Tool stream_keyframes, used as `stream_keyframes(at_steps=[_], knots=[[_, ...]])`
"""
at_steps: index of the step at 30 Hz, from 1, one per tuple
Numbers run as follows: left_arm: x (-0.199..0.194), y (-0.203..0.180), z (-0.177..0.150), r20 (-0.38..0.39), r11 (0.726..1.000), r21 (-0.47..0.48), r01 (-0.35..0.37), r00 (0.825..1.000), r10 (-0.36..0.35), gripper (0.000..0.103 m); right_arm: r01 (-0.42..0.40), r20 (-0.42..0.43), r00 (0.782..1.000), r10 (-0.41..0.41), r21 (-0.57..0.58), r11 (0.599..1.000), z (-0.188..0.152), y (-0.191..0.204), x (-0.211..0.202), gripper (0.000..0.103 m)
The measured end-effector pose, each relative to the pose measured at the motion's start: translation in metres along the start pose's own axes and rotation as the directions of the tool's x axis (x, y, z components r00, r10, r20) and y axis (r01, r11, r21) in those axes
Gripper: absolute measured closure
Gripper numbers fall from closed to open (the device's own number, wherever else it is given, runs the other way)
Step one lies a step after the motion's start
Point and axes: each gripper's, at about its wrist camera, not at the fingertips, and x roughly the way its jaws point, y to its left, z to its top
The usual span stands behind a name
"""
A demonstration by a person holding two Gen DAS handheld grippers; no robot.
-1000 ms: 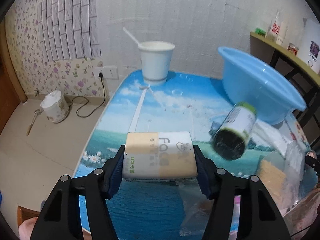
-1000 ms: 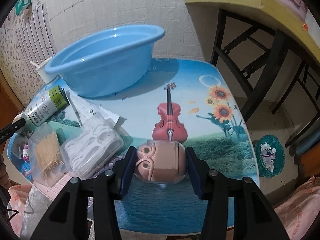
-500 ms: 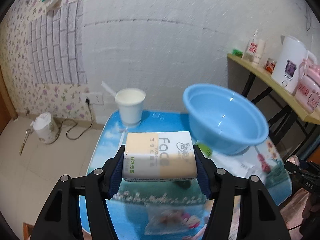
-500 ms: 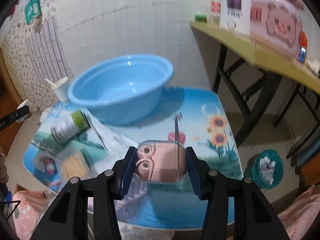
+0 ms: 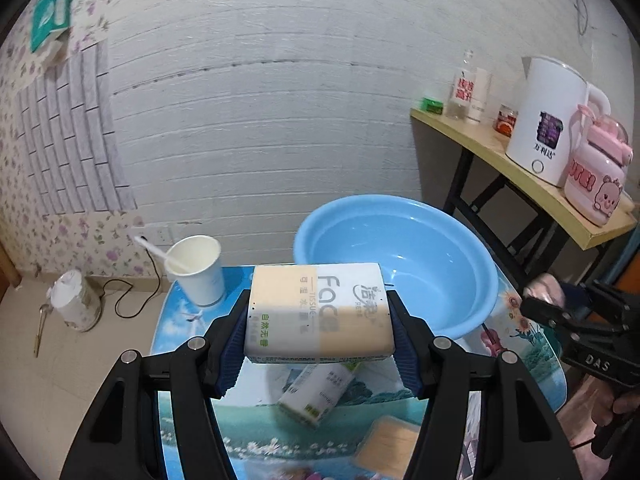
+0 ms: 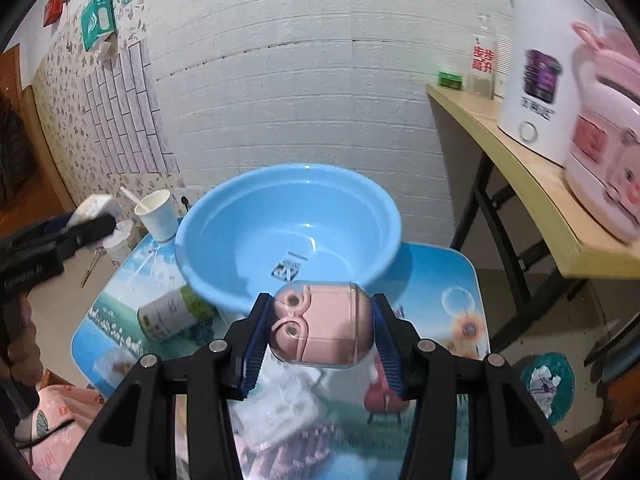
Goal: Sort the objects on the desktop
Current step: 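Carry the pink box and tissue pack over the blue basin with both grippers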
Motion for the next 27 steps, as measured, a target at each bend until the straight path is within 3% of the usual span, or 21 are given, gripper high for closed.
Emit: stream_keyframes(at_steps=[6, 16, 27], knots=[[0.037, -0.014, 0.009, -0.059, 1.0, 0.012, 0.022, 0.998, -0.021, 0.042, -0.06, -0.047, 0.997, 0.059, -0.013, 0.998, 0.019, 0.008, 0.03, 0.052], [0.09, -0.031, 0.015, -0.126, 0.999, 0.036, 0.018, 0.992, -0.014, 0.042, -0.063, -0.086, 0.995, 0.06, -0.027, 0.998, 0.026, 0.001, 0.069, 0.052], [0.119, -0.034, 0.014, -0.149, 0.999, 0.026, 0.022, 0.989, -0.018, 0.042, -0.072, -0.103, 0.992, 0.066, -0.053, 0.996, 0.022, 0.007, 0.089, 0.052]])
